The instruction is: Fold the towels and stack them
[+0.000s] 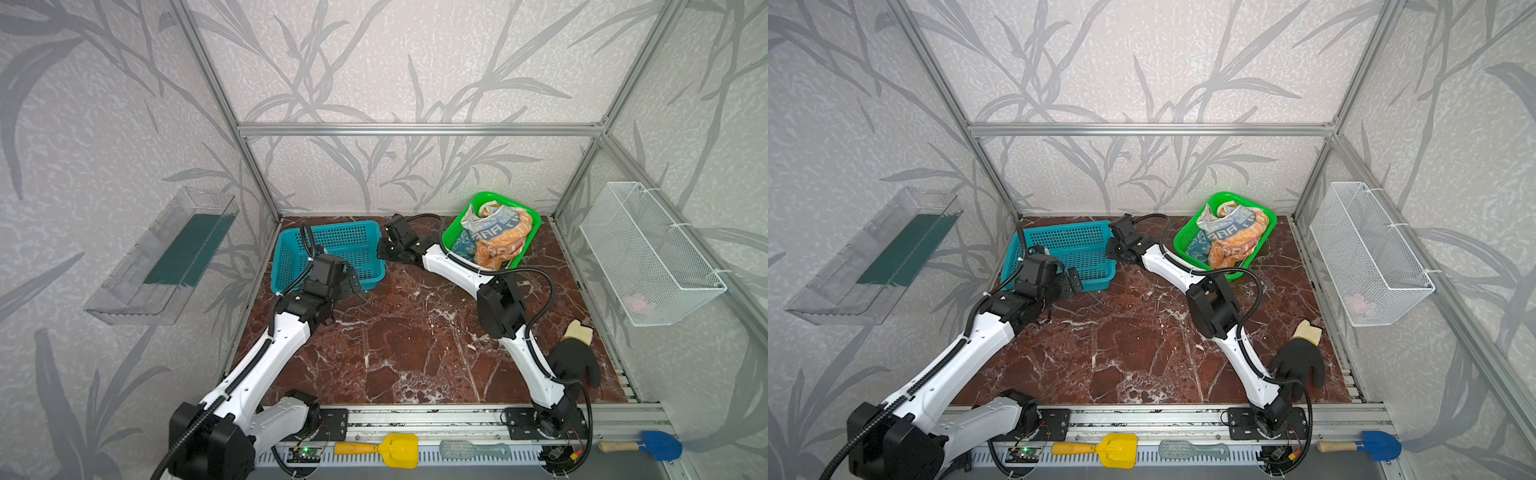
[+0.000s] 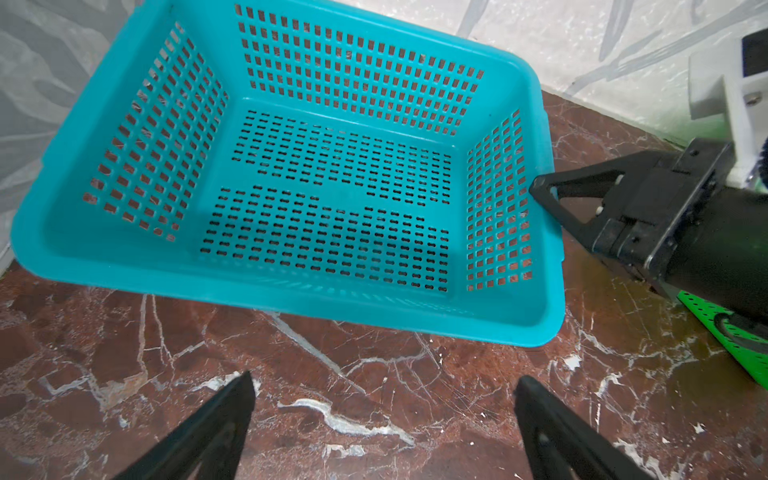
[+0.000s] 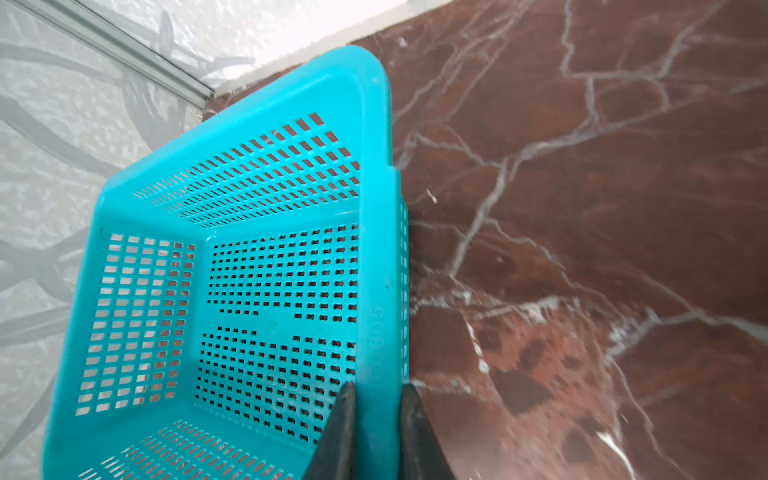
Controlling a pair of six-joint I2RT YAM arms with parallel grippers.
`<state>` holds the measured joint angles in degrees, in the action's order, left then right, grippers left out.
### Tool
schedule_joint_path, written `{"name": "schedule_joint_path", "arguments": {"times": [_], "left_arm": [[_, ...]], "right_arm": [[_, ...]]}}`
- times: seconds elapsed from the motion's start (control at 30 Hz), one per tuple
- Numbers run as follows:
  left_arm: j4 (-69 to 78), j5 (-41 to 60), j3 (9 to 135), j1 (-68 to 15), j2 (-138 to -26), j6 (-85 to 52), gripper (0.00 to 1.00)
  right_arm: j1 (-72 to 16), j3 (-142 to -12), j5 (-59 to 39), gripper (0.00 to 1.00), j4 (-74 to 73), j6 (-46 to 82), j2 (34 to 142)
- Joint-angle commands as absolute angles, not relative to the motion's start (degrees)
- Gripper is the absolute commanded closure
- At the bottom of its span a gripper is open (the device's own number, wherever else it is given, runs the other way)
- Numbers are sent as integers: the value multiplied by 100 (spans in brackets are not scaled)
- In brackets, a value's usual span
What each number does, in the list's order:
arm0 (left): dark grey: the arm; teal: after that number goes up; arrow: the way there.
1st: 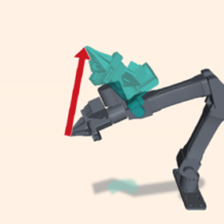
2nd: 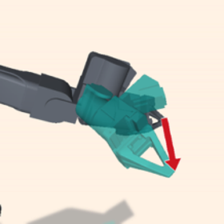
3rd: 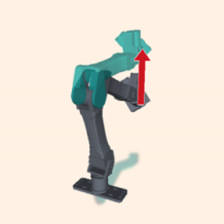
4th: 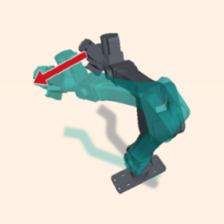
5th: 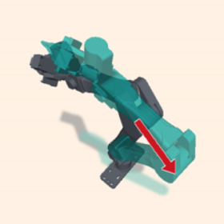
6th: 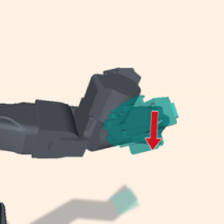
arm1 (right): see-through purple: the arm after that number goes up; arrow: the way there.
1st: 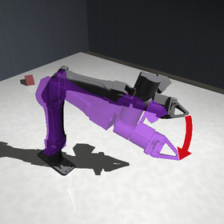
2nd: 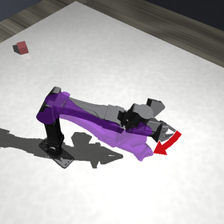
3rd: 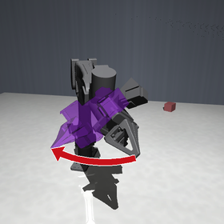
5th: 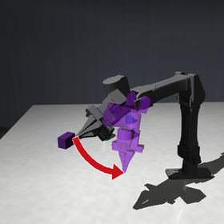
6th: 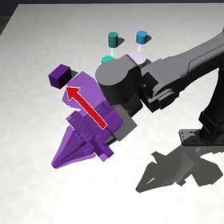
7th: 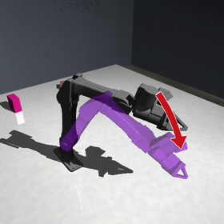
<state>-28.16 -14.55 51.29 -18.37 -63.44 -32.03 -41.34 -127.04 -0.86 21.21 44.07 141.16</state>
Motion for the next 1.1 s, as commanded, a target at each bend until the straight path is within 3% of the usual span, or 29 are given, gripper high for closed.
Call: {"name": "schedule_joint_path", "arguments": {"times": [0.0,0.3,0.47,0.7,1.0,1.07], "left_arm": [[-2661,-2064,5375,-1846,-6420,-3377,1],[-2394,-2081,5271,-1622,-6331,-3602,1],[-2031,-1136,4905,-1093,-6094,-3749,1],[-2421,-969,5291,-1046,-6363,-3473,1],[-2610,-511,5670,-1048,-6564,-3586,1],[-2791,-440,5871,-1055,-6732,-3572,1]], "right_arm": [[-4139,-13195,131,100,2596,4673,14516],[-4140,-15053,214,100,3414,4773,15500],[-4140,-15038,301,100,3213,5114,15632],[-4148,-15329,235,100,2977,5427,15904],[-4115,-15776,-23,84,2910,5024,15912],[-4104,-15795,-77,75,2902,4953,15853]]}}
